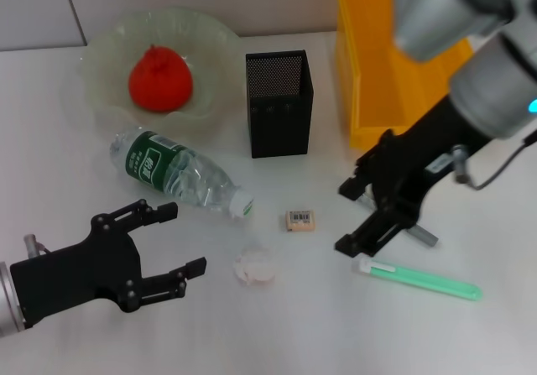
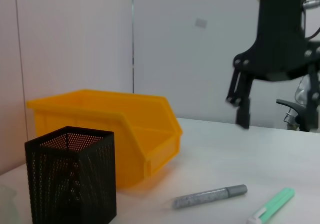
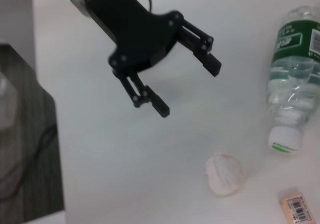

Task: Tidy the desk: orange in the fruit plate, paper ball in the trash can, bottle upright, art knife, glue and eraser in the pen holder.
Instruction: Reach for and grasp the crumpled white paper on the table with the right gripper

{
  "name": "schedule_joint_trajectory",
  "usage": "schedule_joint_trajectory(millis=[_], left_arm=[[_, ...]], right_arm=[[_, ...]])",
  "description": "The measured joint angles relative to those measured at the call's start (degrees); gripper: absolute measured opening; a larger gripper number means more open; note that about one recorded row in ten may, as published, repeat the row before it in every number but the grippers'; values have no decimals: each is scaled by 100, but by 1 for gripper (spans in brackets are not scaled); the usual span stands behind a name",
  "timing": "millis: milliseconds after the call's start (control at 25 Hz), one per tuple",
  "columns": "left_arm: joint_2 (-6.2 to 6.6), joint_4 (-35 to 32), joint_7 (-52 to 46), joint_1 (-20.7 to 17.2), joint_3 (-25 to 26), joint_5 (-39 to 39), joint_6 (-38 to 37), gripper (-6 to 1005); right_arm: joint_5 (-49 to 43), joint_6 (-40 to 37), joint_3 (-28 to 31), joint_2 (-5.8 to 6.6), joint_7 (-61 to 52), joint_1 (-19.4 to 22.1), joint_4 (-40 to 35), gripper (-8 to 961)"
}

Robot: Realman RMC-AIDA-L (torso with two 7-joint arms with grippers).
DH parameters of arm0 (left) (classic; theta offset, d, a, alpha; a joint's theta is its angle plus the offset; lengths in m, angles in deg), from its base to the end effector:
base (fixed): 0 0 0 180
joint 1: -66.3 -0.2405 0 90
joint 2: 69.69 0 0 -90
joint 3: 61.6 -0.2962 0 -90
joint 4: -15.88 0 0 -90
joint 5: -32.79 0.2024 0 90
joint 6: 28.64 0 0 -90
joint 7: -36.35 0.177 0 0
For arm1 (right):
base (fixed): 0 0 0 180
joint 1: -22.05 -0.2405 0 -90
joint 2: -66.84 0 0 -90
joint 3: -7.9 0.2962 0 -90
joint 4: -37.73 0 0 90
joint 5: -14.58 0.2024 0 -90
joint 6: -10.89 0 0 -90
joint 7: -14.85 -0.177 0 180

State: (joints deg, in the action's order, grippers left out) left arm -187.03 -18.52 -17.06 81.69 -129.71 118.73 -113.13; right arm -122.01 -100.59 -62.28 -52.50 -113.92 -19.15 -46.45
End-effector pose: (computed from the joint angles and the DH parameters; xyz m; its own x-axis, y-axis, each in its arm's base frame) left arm -0.3022 0.2803 -0.0758 0.8356 0.0867 0.5425 0.2643 -0.9291 -0.2587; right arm 0.1553 0.3429 -0.0258 0.9202 -0.2923 0.2603 -0.2868 -0.9561 -0.0595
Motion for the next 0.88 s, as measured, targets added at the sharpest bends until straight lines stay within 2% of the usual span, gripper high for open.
schedule_joint_trajectory(millis=[40, 80, 320, 640, 880], left_arm=[[0, -76, -75, -5, 18, 6, 0, 824], [0, -76, -75, -5, 18, 6, 0, 823], [69, -118, -321, 49, 26, 129, 112, 820], [33, -168, -456, 56, 52, 532, 417, 816], [31, -163, -407, 20, 53, 550, 448, 814]], right_arm=[[-19, 246, -360, -9, -183, -7, 68, 789], [-19, 246, -360, -9, -183, -7, 68, 789], [-39, 1217, -1371, -28, -858, 46, 534, 787], [-19, 1931, -1943, -32, -1438, -79, 915, 782], [15, 2425, -2404, -45, -1699, -39, 979, 779]])
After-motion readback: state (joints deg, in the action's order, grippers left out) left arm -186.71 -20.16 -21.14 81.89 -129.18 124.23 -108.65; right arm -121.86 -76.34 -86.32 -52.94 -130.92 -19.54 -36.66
